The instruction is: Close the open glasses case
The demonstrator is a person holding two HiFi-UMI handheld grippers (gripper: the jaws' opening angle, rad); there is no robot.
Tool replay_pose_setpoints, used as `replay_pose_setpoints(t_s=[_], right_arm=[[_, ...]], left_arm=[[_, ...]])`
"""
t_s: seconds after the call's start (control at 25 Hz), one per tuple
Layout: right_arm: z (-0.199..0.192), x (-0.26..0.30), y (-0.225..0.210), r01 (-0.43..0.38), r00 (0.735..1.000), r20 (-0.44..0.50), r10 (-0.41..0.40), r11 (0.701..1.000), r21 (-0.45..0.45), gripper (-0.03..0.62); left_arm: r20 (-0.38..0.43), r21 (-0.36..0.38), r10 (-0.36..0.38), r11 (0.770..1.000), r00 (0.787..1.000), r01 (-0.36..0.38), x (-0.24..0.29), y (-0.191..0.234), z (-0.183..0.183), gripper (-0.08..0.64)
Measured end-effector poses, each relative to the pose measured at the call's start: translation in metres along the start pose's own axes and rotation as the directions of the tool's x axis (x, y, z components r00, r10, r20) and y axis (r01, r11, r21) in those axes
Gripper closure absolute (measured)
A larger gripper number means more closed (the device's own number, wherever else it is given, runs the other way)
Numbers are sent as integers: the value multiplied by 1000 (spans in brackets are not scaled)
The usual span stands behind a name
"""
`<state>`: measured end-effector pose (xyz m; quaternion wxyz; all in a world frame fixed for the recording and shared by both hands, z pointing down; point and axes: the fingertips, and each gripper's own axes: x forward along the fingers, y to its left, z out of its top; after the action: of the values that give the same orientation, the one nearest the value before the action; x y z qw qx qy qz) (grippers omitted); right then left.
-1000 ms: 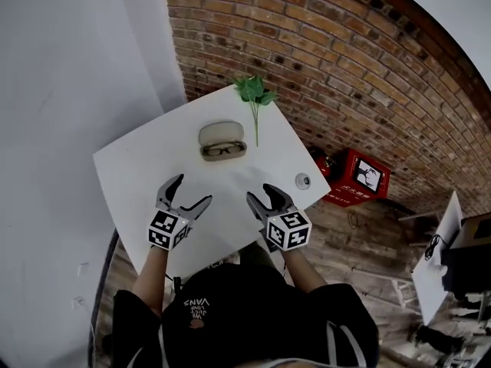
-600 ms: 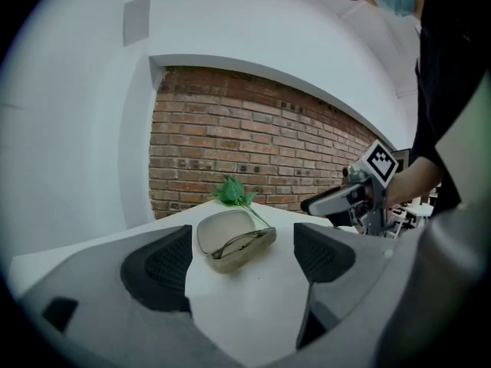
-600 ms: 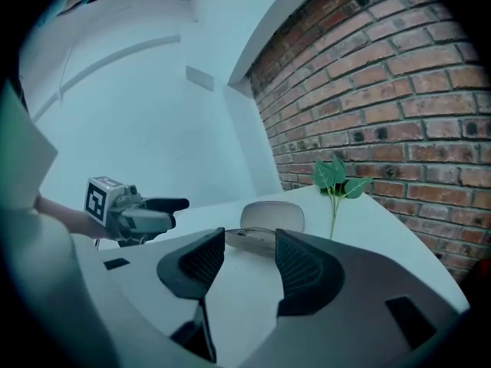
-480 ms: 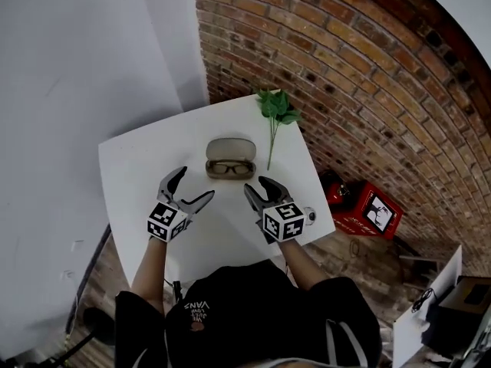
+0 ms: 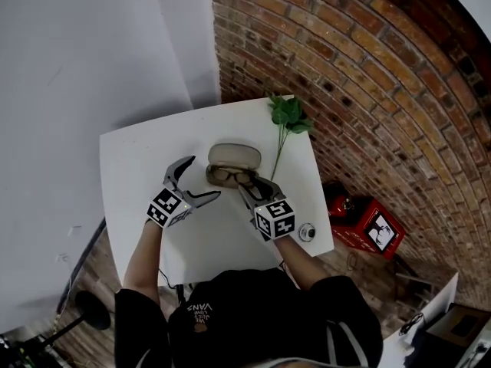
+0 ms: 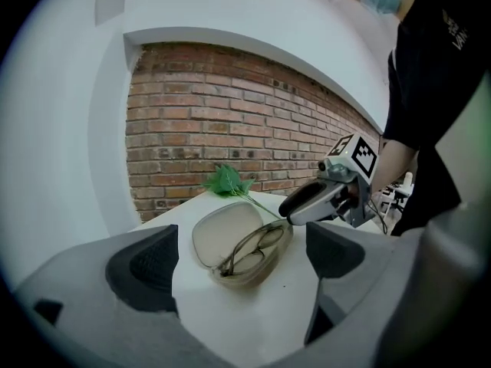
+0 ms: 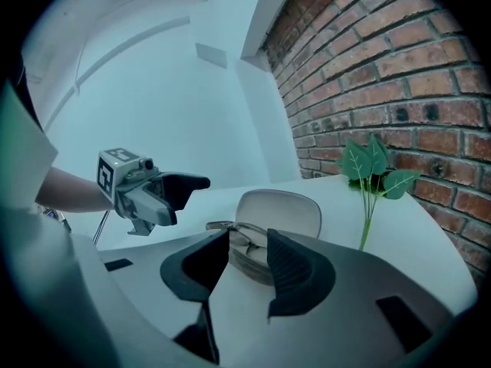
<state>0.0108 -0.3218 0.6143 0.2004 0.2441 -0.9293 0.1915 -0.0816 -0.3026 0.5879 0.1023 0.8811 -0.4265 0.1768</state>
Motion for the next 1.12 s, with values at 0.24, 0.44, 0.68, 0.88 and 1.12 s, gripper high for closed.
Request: replay_pose_setpoints(t_s=[0.24, 0.44, 0.68, 0.88, 1.12], right_arm=[[-15, 4, -1, -30, 998, -55, 29, 1000, -5, 456], [-26, 4, 1, -47, 995, -89, 47, 999, -9, 457], [-39, 4, -1, -44, 991, -123, 43, 999, -6, 457], [-43, 4, -5, -30, 991, -131, 29, 1000, -5, 460], [-42, 3, -5, -19, 993, -120, 18, 1000, -2, 462]], left_arm=[[-62, 6, -72, 997, 996, 72, 20, 8, -10, 21], [-118, 56, -115, 991, 986, 122, 32, 9, -13, 5], [-142, 102, -154, 980, 978, 169, 42, 1, -11, -3], [-217, 201, -195, 950, 957, 239, 48, -14, -17, -9], [-270, 268, -208, 921, 940, 281, 43, -29, -27, -12]])
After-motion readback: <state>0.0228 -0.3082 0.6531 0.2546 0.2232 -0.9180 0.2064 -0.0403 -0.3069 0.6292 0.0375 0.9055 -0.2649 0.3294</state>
